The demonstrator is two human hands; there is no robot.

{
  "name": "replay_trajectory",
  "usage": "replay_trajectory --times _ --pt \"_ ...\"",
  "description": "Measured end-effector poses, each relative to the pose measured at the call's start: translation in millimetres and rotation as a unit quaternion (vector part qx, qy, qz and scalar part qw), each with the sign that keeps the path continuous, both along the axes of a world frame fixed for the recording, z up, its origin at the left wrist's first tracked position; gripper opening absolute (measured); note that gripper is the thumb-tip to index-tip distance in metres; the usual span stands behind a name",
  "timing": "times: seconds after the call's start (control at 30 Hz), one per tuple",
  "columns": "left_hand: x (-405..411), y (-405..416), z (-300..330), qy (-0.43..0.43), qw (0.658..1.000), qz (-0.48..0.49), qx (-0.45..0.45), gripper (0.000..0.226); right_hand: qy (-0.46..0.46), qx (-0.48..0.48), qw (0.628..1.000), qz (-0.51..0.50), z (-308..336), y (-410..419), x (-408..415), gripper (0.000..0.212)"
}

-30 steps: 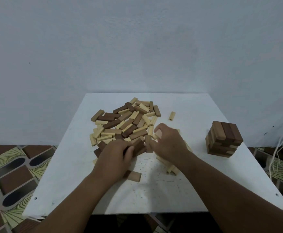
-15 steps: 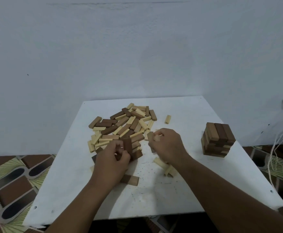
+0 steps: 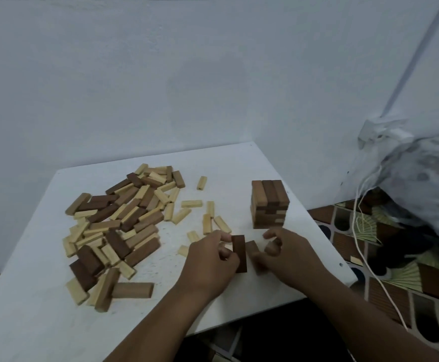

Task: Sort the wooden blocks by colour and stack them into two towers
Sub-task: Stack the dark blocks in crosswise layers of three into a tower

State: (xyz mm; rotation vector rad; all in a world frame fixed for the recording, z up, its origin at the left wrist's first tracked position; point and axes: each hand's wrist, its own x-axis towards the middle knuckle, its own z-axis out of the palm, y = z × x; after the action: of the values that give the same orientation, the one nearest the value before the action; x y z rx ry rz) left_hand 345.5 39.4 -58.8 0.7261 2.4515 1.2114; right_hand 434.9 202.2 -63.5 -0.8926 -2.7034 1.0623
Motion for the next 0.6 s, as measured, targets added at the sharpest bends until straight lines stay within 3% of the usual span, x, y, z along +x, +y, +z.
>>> replay_trajectory --times 0.1,0.2,0.3,0.37,0.6 --pt "2.4 16.9 -4.0 -0.006 1.000 0.001 -0.024 0.022 0.031 -0.023 0.999 -0.015 0.4 10.1 4.5 0.032" --pt "1.1 25.6 -6.5 0.011 0.999 0.014 -0.038 0.038 0.026 0.026 0.999 -0.002 -3.1 15.9 4.8 0.025" --pt "0.7 27.3 -4.5 0.038 0.998 0.012 -0.052 0.050 0.028 0.059 0.998 0.015 -6.5 15.8 3.5 0.037" --pt "-0.3 26.2 -2.4 0.052 0.997 -0.016 -0.060 0.046 0.026 0.068 0.997 0.013 -8.6 17.3 4.5 0.044" --pt "-4.0 23.1 -1.4 0.058 0.993 -0.080 -0.061 0.038 0.055 0.082 0.994 0.054 -16.2 18.1 9.5 0.027"
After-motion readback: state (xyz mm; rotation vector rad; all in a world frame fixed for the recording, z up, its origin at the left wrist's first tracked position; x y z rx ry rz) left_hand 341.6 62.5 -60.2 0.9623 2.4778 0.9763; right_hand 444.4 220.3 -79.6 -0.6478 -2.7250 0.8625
